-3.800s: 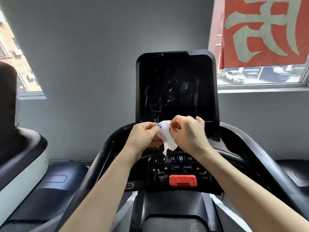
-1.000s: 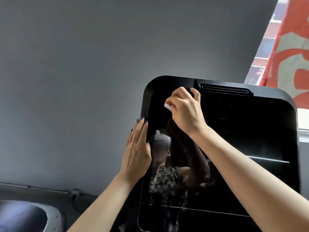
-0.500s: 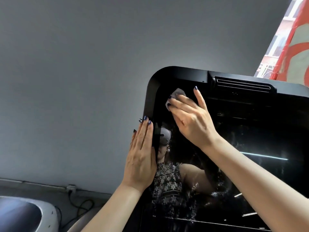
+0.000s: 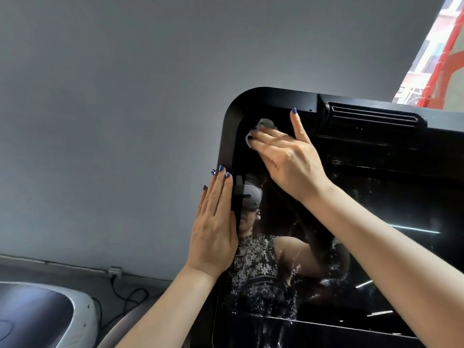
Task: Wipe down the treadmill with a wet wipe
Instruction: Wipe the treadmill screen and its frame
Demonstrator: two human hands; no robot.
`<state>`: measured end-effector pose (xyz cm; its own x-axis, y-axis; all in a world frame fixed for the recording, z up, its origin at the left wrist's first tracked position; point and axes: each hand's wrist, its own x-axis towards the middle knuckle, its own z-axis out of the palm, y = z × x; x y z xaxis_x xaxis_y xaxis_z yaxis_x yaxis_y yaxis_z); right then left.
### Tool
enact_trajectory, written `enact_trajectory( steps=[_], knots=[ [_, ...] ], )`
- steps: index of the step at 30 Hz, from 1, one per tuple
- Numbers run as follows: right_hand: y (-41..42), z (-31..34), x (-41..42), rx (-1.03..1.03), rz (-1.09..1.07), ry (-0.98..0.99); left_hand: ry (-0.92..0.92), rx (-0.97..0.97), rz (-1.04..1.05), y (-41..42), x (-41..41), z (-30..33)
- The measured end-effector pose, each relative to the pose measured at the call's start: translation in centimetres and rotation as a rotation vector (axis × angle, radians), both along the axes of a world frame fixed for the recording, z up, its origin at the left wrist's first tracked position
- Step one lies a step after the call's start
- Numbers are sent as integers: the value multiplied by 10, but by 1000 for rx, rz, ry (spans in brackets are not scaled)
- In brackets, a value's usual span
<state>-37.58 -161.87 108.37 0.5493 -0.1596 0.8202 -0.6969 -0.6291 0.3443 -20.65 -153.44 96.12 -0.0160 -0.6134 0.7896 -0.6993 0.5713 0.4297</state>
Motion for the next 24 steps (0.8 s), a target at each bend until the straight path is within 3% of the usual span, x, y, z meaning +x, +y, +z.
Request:
enact_trajectory(
  steps=[6,10,16,24],
  knots=[
    [18,-12,2,64,29,112,-32,-6,28,0,-1,0],
    [14,0,-15,63,-94,19,-17,-3,49,0,-2,-1],
    [29,-4,-9,197,-100,220,-16,-13,28,4,-2,-3],
    [30,-5,-35,172,-202,135,-26,-31,14,7,-1,-9]
  ],
)
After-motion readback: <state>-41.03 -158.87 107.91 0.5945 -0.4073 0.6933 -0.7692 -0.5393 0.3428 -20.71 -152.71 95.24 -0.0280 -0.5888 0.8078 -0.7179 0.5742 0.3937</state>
